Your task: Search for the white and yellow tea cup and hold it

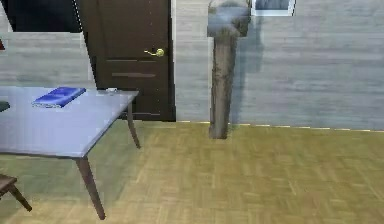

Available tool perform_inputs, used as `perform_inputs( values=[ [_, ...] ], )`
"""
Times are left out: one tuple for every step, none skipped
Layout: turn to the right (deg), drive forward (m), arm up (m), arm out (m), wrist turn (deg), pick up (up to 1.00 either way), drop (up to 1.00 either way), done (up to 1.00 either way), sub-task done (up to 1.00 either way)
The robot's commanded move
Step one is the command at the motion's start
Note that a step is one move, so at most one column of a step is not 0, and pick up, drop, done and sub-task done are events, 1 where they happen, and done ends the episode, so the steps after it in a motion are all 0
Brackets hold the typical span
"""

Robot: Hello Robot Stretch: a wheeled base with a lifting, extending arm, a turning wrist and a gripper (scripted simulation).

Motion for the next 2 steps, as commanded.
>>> perform_inputs(
  values=[
    [0.0, 1.00, 0.00, 0.00, 0.0, 0.00, 0.00, 0.00, 0.00],
    [0.0, 0.20, 0.00, 0.00, 0.0, 0.00, 0.00, 0.00, 0.00]
  ],
)
